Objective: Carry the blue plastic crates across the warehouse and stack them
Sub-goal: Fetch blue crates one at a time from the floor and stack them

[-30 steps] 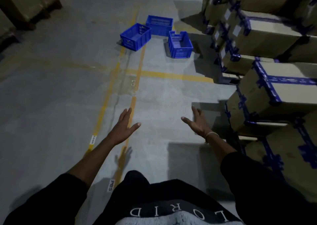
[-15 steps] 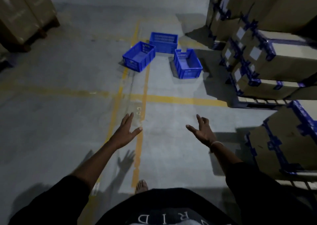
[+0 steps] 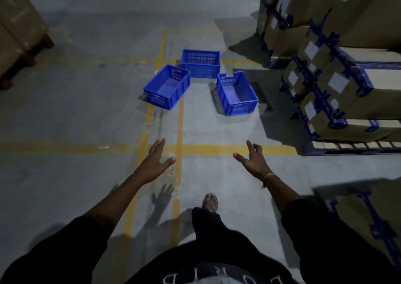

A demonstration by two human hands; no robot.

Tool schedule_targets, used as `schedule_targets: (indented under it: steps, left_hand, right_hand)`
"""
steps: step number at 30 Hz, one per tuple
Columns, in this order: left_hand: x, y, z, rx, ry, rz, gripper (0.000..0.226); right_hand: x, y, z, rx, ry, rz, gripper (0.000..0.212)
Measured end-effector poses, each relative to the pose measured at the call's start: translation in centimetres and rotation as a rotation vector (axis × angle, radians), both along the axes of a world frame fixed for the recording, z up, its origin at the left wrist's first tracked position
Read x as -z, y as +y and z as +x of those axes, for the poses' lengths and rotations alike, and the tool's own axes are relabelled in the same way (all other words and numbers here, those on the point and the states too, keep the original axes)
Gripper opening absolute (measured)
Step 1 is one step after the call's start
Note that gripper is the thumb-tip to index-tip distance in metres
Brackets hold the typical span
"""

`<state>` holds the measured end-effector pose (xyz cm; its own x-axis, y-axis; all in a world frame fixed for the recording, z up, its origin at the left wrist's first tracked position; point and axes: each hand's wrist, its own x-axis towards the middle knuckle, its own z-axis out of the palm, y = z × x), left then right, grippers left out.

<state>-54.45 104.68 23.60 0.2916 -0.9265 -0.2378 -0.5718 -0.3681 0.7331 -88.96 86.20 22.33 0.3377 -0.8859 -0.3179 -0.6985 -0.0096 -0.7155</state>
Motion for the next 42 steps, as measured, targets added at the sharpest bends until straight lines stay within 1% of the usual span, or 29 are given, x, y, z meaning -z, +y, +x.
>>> schedule_targets:
  steps: [2, 4, 7, 9, 12, 15, 18, 25, 29, 32, 36, 39, 42]
  left_hand:
    - [0.2, -5.0, 1.8, -0.033, 0.003, 0.016, 0.094]
    - [-0.2, -9.7, 3.1, -0.044, 0.008, 0.033, 0.093]
    - [-1.4, -16.7, 5.1, -0.036, 0.010, -0.004, 0.093]
    - [-1.7, -20.9, 6.3, -0.074, 0.037, -0.022, 0.094]
    - [-1.8, -25.7, 7.5, -0.110, 0.083, -0.020, 0.094]
    - [-1.4, -30.0, 8.8, -0.090, 0.058, -0.019, 0.090]
    - [-0.3, -34.9, 11.4, -0.090, 0.054, 0.041, 0.088]
    - [2.0, -48.3, 19.2, -0.089, 0.054, 0.015, 0.084]
    - [2.8, -55.9, 24.6, -0.109, 0.066, 0.078, 0.085]
    - [3.2, -61.8, 28.8, -0.088, 0.025, 0.083, 0.084]
    - [3.3, -67.8, 32.7, -0.095, 0.030, 0.102, 0.084]
    - [3.6, -71.0, 35.4, -0.102, 0.034, 0.120, 0.086]
    - [4.3, -73.3, 37.6, -0.151, 0.030, 0.118, 0.087]
  right_hand:
    - [-0.2, -5.2, 1.9, 0.003, -0.007, -0.014, 0.106]
    - [-1.0, -10.2, 3.6, -0.005, 0.002, -0.007, 0.101]
    - [-2.6, -17.9, 6.2, -0.057, 0.024, -0.030, 0.099]
    - [-3.4, -22.7, 7.9, -0.072, 0.038, -0.047, 0.098]
    - [-4.0, -28.4, 10.4, -0.100, 0.049, -0.052, 0.097]
    - [-4.4, -33.3, 12.7, -0.150, 0.082, -0.067, 0.094]
    - [-3.9, -39.0, 15.2, -0.172, 0.118, -0.064, 0.092]
    - [-2.0, -53.0, 22.7, -0.214, 0.162, -0.063, 0.090]
    - [-2.4, -60.7, 27.4, -0.204, 0.205, -0.039, 0.090]
    - [-2.5, -66.5, 31.4, -0.196, 0.214, -0.046, 0.090]
    - [-2.3, -72.2, 36.4, -0.210, 0.216, -0.038, 0.089]
    - [-2.0, -76.2, 40.3, -0.267, 0.209, -0.014, 0.089]
    - [-1.1, -81.0, 44.3, -0.333, 0.211, -0.004, 0.090]
